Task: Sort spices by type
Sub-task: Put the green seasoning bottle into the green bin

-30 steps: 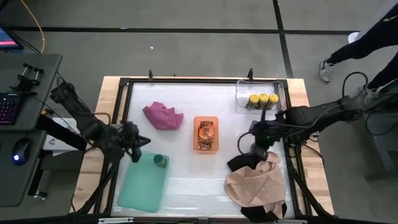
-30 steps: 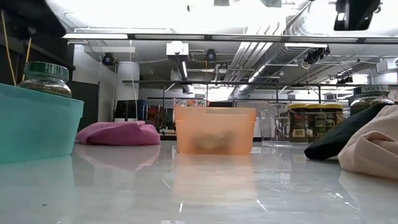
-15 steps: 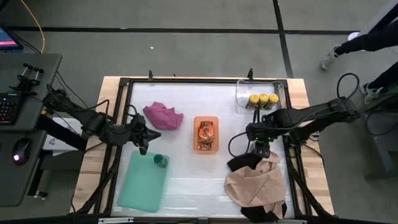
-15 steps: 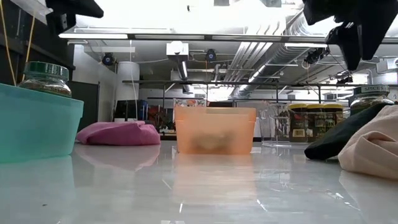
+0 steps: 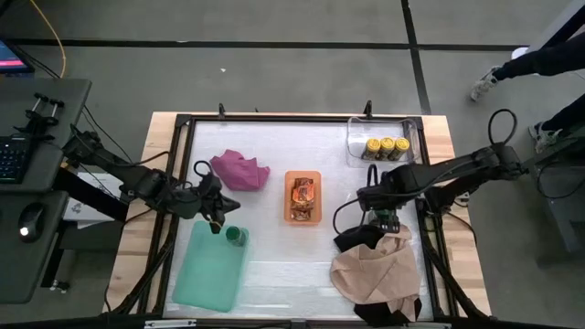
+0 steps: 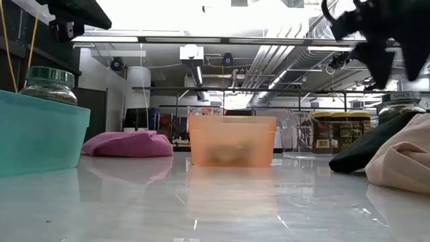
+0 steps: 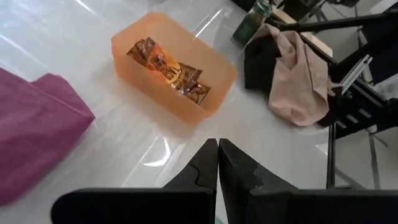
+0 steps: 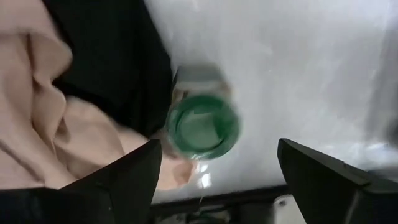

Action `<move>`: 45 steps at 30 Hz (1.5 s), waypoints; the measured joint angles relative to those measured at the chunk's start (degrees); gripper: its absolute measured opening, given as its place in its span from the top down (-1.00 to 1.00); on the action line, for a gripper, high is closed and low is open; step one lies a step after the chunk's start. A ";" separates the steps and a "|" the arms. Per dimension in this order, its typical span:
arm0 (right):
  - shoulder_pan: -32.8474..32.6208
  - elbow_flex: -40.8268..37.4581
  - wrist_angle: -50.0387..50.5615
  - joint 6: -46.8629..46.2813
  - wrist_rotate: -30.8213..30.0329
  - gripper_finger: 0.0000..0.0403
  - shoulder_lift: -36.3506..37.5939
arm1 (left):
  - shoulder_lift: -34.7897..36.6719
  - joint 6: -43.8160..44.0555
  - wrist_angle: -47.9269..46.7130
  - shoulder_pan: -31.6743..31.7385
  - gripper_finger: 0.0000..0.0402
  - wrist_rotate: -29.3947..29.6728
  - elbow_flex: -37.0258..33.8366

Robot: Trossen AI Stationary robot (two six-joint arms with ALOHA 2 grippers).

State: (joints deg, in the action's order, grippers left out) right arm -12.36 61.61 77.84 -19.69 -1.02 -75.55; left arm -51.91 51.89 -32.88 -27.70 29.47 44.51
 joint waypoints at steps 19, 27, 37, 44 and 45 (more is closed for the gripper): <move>-0.04 -13.67 -14.69 -3.13 0.66 -0.47 -0.04 | -0.21 -0.06 3.18 -0.02 1.00 0.02 0.00; -0.04 -13.31 -18.15 -4.91 -2.37 0.04 -0.07 | -0.21 -2.97 4.71 0.00 1.00 7.79 0.00; 0.70 9.33 -16.18 -2.81 -12.37 0.04 -0.36 | -0.20 -25.40 13.03 0.00 0.72 9.47 0.00; 1.79 22.46 -26.36 -0.44 -16.34 0.04 -7.25 | -0.16 -21.27 6.69 -1.50 0.19 -1.33 0.00; 1.48 23.79 -28.10 0.41 -15.82 0.04 -9.04 | -0.16 -19.81 5.44 -2.00 0.12 -4.78 0.00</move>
State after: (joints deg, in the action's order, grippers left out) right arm -10.88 85.40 49.74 -19.28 -16.83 -84.59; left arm -52.07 32.07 -27.44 -29.70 24.68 44.51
